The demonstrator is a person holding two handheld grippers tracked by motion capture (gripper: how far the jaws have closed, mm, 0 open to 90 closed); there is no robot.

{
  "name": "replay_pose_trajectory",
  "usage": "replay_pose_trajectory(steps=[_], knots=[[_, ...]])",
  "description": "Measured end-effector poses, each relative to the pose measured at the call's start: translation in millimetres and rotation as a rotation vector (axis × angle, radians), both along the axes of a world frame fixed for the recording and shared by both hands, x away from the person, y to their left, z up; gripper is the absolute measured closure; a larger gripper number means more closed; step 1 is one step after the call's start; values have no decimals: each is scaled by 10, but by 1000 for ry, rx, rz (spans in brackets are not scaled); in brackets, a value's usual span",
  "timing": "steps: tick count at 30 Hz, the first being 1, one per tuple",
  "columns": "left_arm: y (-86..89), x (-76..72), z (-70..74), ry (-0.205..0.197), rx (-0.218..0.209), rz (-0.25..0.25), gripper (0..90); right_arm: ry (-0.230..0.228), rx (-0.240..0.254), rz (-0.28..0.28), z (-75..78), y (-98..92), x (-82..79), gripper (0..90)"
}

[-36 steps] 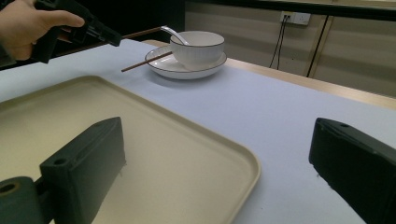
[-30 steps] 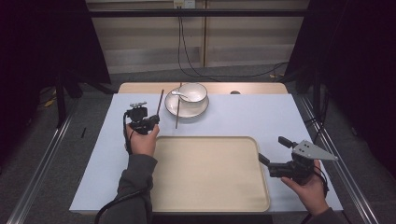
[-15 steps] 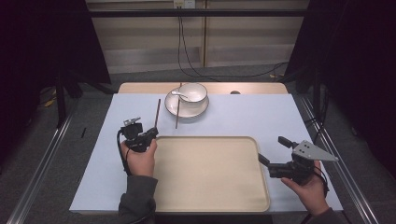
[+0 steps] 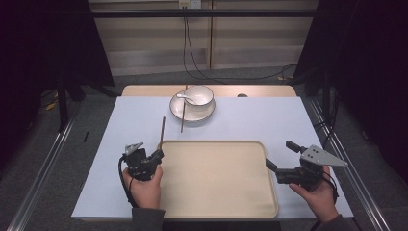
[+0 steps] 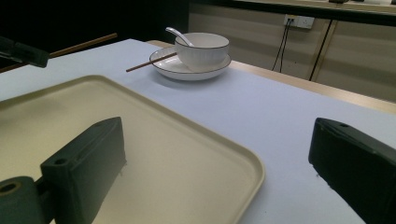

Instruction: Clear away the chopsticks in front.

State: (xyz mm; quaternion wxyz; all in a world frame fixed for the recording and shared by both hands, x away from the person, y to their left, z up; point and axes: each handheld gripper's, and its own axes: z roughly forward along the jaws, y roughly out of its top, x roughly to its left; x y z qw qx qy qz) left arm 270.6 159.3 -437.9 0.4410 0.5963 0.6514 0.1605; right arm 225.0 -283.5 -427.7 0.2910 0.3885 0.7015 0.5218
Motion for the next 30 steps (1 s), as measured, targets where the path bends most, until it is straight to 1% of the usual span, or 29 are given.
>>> replay_pose_trajectory(steps=[2,3,4,5,8,10,12,14,15,16,17,18,19,20,21,22,24,25,27,28,29,30], knots=[[-6,-74,-21,5,-13,3,853,1,1,6,-1,3,2,35],[-4,-106,-32,7,-22,-6,853,0,1,5,0,4,1,35],[-10,-141,-41,-1,-30,-2,853,1,1,9,1,4,0,35],[-16,-182,-46,-1,-29,0,853,1,1,9,2,5,0,35],[-38,-281,-87,12,-45,-18,854,1,1,3,0,12,0,35],[-56,-328,-114,18,-34,-27,853,0,-3,4,-1,12,0,35],[-79,-364,-136,31,-40,-20,854,4,1,1,0,17,-3,36],[-85,-399,-156,33,-30,-27,854,4,-2,1,2,16,-5,36],[-92,-416,-166,37,-37,-34,853,3,-2,2,3,16,-6,36],[-98,-427,-176,41,-36,-40,853,0,-1,7,3,17,-4,36],[-110,-442,-180,49,-40,-35,853,0,0,9,3,18,-4,36],[-112,-451,-191,46,-39,-43,853,1,1,10,3,18,-4,36],[-113,-461,-197,53,-32,-44,853,6,-10,11,1,15,-6,36],[-123,-467,-205,56,-38,-41,853,6,-10,11,1,15,-6,36],[-128,-471,-213,57,-29,-42,853,4,-13,13,0,14,-4,36],[-128,-472,-221,63,-21,-45,853,2,-12,14,0,14,-4,36],[-143,-471,-239,74,-27,-41,853,5,1,7,3,22,-6,36],[-140,-471,-251,77,-19,-44,853,2,-1,15,2,21,-4,36],[-130,-451,-292,97,-16,-55,853,-2,-6,15,3,19,-6,36],[-137,-444,-304,114,-25,-46,853,-3,-9,10,5,22,-9,36],[-138,-438,-316,115,-15,-53,853,-4,-1,8,6,31,-9,36],[-147,-433,-327,118,-18,-51,853,-3,-2,9,7,31,-10,37]])
